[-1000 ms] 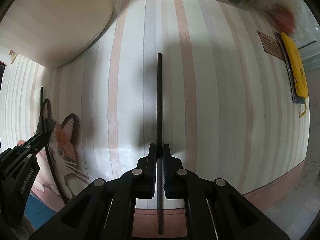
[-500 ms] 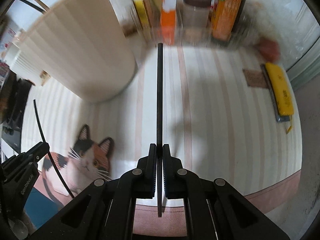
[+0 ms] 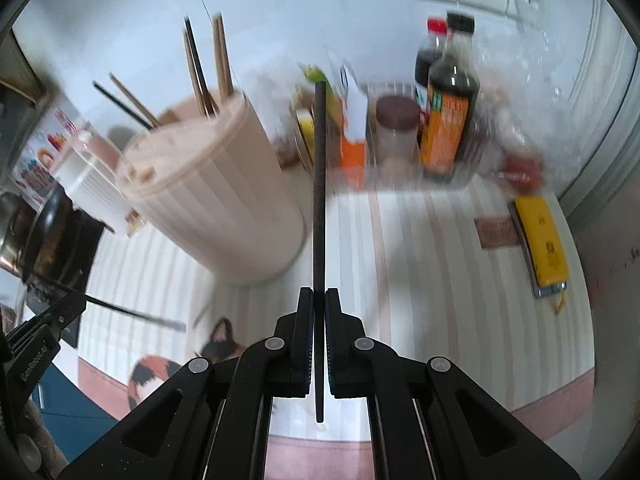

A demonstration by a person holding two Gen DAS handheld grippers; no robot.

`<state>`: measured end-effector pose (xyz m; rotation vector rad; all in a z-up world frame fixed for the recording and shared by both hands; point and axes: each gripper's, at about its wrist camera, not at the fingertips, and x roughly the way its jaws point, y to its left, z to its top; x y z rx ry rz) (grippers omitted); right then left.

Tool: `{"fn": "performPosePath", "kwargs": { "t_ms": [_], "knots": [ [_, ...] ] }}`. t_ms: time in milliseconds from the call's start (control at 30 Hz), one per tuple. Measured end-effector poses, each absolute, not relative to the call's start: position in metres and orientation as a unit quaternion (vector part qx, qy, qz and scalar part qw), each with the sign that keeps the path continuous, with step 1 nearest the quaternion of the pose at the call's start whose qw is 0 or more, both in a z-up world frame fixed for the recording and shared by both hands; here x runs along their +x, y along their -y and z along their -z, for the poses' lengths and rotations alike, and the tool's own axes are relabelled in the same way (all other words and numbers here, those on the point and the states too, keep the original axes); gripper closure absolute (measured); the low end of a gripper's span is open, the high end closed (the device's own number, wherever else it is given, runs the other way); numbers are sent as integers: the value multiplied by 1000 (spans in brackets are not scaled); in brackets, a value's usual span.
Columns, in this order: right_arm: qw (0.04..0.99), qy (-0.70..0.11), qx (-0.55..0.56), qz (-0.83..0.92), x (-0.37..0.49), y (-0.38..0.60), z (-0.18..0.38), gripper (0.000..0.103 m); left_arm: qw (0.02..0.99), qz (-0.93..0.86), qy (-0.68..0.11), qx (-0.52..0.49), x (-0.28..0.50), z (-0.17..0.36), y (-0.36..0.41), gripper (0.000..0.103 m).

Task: Organize utensils
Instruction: 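Lift both black chopsticks upright and carry them over the utensil holder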

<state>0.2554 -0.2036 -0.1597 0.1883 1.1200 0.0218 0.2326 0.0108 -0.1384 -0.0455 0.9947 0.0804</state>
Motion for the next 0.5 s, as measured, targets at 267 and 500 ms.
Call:
{"fn": "performPosePath", "kwargs": {
  "t_ms": [267, 500],
  "knots": [
    [867, -485, 110, -25, 267, 201, 115, 97, 901, -42, -431, -34, 234, 90, -22, 101],
    [878, -458, 129, -55, 283, 193, 78, 97, 911, -20, -410, -46, 233, 47, -24, 101]
  ]
}}
